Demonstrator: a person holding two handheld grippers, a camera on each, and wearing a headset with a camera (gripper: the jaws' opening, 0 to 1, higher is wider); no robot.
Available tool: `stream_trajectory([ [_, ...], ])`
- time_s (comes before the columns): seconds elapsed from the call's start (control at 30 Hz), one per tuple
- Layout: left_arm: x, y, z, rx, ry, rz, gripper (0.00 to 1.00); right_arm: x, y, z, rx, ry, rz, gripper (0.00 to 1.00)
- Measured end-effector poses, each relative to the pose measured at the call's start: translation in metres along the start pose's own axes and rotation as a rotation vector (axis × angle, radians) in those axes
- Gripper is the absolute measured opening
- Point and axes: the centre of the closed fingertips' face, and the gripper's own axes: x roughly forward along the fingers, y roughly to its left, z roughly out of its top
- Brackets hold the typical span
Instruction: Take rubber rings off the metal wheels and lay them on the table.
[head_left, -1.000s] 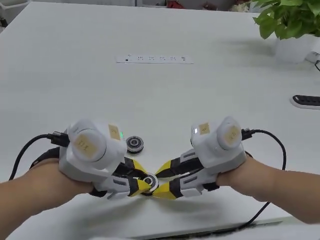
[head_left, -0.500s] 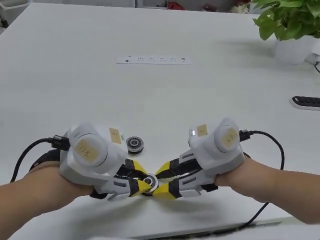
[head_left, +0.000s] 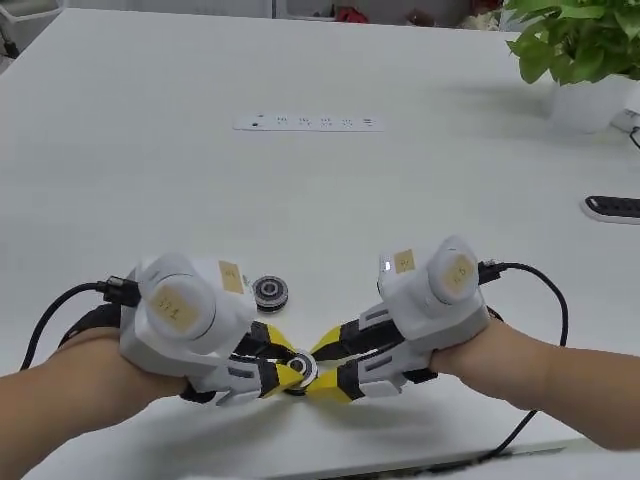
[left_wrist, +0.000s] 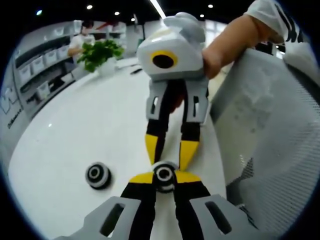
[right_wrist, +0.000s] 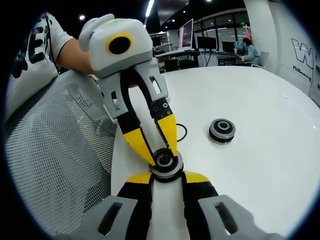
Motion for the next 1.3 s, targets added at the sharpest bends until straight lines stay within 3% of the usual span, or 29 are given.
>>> stream_trajectory([
  [0.13, 0.000, 0.001, 0.000, 0.010, 0.001, 0.009, 0.14, -0.001, -0.001, -0.001, 0.006, -0.003, -0.003, 0.18],
  [0.2, -0.001, 0.002, -0.001, 0.018, 0.006, 0.017, 0.14, -0.003, -0.004, -0.004, 0.013, 0.003, -0.007, 0.13],
  [0.27, -0.002, 0.003, -0.002, 0.008, 0.002, 0.019, 0.14, -0.004, -0.008, -0.008, 0.099, -0.011, -0.001, 0.01],
  [0.33, -0.001, 0.003, -0.002, 0.007, -0.002, 0.019, 0.14, -0.004, -0.009, -0.007, 0.146, -0.034, 0.000, 0.00],
  [0.77, -0.001, 0.002, -0.001, 0.007, 0.001, 0.023, 0.14, -0.004, -0.006, -0.005, 0.085, -0.013, -0.013, 0.00],
  [1.3, -0.002, 0.002, -0.002, 0.018, 0.006, 0.035, 0.14, -0.005, -0.006, -0.005, 0.138, -0.003, -0.008, 0.00],
])
